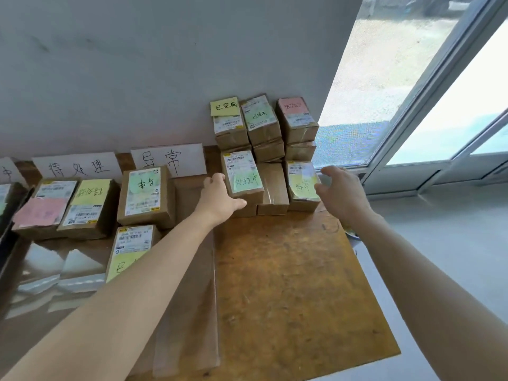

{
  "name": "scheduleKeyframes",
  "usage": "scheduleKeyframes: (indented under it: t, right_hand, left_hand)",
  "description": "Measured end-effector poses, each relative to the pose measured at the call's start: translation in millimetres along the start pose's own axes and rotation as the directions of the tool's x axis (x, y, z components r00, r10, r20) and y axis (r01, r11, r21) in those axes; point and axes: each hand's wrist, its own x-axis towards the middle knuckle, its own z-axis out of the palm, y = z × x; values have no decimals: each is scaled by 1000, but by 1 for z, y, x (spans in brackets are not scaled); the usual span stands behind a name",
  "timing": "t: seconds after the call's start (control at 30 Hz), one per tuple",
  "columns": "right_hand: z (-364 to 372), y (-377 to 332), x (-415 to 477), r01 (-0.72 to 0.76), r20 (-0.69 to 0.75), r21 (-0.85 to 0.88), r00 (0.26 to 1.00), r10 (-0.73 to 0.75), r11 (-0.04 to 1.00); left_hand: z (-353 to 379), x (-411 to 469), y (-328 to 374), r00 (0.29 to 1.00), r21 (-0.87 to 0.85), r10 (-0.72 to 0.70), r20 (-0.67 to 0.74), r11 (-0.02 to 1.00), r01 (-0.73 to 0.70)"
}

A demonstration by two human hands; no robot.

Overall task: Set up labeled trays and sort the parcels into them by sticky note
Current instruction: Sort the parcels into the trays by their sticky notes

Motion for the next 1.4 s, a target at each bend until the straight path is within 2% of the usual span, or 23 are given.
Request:
scheduleKeyframes:
  t: [0.13,0.23,0.37,0.43,0.57,0.67,0.9,1.03,1.23,1.4]
  right_hand:
    - [25,35,36,-194,219,186,964,152,963]
    - [50,73,69,-333,348,243,907,239,911]
    - [57,87,95,-543,564,417,784,261,729]
    - [56,87,103,-579,612,451,754,237,679]
    - [61,90,115,-619,646,498,732,217,608]
    - [68,86,119,-625,654,509,728,207,592]
    - [81,80,121,-696,709,532,678,197,482]
    - [72,83,122,-736,758,520,631,162,433]
    - [51,92,111,-699,751,540,652,105,469]
    - [31,92,93,-680,728,581,680,89,448]
  left_hand:
    - [15,22,5,993,35,-114,24,993,113]
    - [26,36,6,976,-51,-212,38,975,214]
    - [40,50,8,957,-148,-288,24,946,288]
    - [47,55,9,948,-181,-318,10,932,315]
    - [57,60,6,922,-341,-387,18,864,370]
    - [66,59,5,897,-457,-440,37,791,407]
    - [76,59,9,878,-529,-475,60,730,432]
    - [86,56,16,874,-565,-464,141,688,456]
    - [92,45,29,858,-679,-440,267,545,491]
    - [89,27,37,866,-712,-389,315,507,486]
